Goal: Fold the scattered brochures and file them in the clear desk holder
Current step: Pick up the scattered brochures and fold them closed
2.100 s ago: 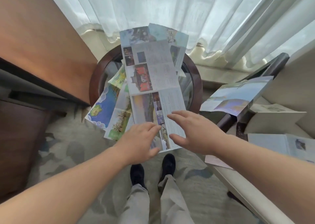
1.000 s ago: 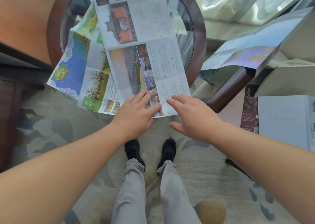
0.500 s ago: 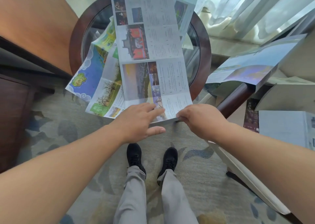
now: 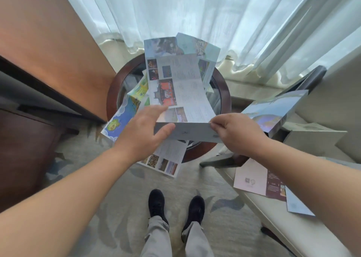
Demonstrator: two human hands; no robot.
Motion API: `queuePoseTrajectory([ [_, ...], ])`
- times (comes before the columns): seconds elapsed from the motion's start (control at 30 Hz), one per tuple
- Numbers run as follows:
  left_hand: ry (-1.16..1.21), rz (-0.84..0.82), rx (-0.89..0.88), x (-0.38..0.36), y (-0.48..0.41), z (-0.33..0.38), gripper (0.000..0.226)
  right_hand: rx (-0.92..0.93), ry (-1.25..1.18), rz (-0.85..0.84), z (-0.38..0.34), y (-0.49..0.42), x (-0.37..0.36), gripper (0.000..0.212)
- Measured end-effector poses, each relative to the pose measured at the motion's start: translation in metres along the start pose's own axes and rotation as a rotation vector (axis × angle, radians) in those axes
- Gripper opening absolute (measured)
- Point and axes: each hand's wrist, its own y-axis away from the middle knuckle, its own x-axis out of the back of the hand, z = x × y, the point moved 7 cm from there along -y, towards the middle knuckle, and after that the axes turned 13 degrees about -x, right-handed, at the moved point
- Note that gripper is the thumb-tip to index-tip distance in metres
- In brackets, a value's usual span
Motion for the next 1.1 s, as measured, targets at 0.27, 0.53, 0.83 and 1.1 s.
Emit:
queuePoseTrajectory([
  [0.27, 0.567, 0.422, 0.628, 0.055, 0.011, -0.023, 0.095, -0.121, -0.543, 0.057, -0.047, 0.005, 0.057, 0.030],
  [0.53, 1.254, 0.385, 0.549, 0.064, -0.027, 0.036, 0.048, -0.360, -1.156, -0.259, -0.075, 0.010, 0.063, 0.025],
  [0.83, 1.163, 0.310, 0.524, 0.069, -0.030, 0.045, 0.035, -0.232, -1.388, -0.571, -0.096, 0.018, 0.067, 0.032],
  [1.1, 1.233, 0.279, 0.471, 0.078, -0.035, 0.051, 0.042, -0.215, -1.318, -0.541, -0.103, 0.015, 0.071, 0.048],
])
